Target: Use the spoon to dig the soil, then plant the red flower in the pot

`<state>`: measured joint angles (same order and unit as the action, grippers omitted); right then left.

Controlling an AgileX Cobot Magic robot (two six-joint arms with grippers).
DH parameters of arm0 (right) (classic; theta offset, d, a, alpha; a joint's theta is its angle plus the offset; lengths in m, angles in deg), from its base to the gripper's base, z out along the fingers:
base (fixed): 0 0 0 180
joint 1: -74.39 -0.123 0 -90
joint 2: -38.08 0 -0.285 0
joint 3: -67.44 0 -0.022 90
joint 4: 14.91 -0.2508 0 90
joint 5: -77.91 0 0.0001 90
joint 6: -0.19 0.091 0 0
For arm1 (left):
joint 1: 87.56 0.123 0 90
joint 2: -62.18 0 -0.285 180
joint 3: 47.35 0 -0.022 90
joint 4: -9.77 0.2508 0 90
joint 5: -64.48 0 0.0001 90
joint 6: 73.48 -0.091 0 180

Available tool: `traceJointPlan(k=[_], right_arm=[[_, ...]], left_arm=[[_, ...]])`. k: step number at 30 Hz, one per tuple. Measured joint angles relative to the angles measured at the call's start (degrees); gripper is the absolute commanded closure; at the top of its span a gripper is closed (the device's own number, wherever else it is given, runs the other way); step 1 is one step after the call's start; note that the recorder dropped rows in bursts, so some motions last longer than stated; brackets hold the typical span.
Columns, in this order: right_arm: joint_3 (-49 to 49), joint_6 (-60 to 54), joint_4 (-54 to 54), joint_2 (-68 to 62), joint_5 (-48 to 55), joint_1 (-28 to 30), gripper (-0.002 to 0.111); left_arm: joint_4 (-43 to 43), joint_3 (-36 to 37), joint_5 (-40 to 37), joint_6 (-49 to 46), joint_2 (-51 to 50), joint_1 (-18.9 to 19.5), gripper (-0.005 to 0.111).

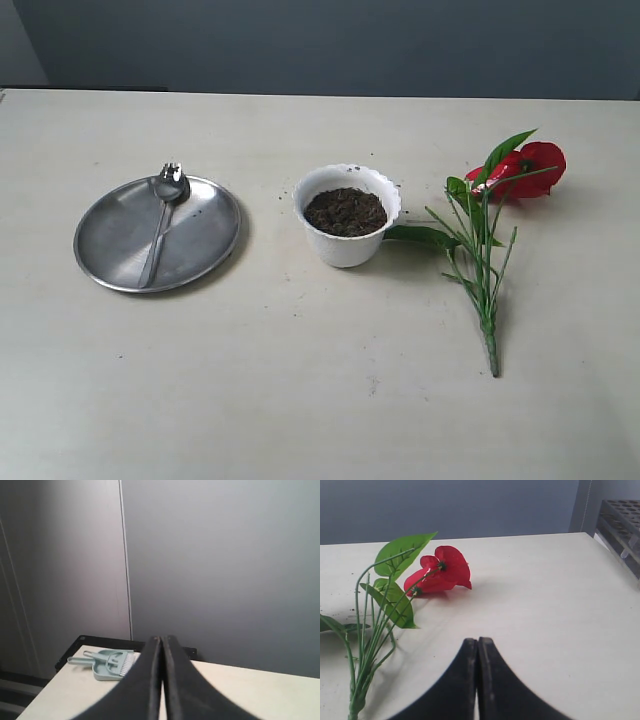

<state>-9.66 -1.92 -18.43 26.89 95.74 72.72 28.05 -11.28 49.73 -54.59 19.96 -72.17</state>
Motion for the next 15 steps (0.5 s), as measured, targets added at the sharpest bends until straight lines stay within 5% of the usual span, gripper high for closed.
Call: traceJointPlan(k=[15], right_arm=[[0.00,0.00,0.00,0.00,0.00,0.00,0.109]], left_arm=[[-3.93,13.73,1.15,-0.10,8.33,0.56,0.106]])
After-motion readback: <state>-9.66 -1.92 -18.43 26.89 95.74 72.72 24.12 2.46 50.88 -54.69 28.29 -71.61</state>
